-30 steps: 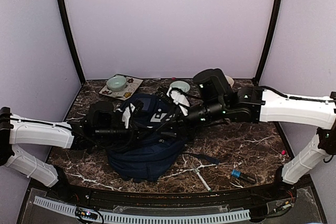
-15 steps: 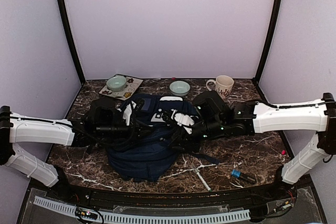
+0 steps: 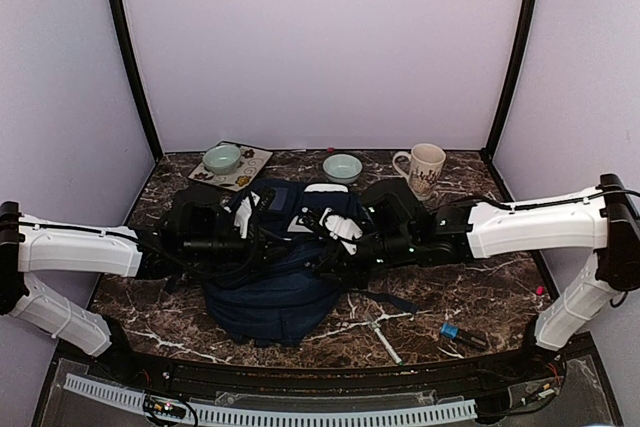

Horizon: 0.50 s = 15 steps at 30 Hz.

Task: Pack the student bag
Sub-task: Grab the largest pocket of the bag.

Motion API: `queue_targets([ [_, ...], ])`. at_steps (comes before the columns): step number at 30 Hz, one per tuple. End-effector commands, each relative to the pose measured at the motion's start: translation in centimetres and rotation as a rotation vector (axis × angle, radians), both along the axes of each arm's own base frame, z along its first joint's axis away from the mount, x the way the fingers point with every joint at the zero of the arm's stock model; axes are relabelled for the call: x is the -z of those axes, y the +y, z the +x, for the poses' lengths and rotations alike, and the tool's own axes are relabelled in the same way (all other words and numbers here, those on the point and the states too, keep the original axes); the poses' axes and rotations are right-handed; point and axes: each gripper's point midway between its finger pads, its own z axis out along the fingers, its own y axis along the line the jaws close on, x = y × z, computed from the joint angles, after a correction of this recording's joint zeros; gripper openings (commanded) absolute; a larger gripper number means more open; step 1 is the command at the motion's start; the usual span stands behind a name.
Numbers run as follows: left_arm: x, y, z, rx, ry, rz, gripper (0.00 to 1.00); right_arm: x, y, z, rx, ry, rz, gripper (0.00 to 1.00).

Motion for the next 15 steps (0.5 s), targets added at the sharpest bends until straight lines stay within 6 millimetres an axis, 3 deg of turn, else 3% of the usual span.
queue_targets([
  [1,-2.7,-0.3,1.1,-0.038,-0.020,-0.060,0.00,-0.2,1.3,0.2,0.001,0.003,0.038,0.32],
  [8,-3.7,-0.9,2.3,-0.069,-0.019,-0.066,0.00,0.4,1.3,0.0,0.031,-0.018,0.005,0.01],
  [15,-4.7,-2.1,4.2,-0.128,0.039,-0.075,0.00,-0.9,-1.1,0.8,0.159,-0.023,-0.028,0.00],
])
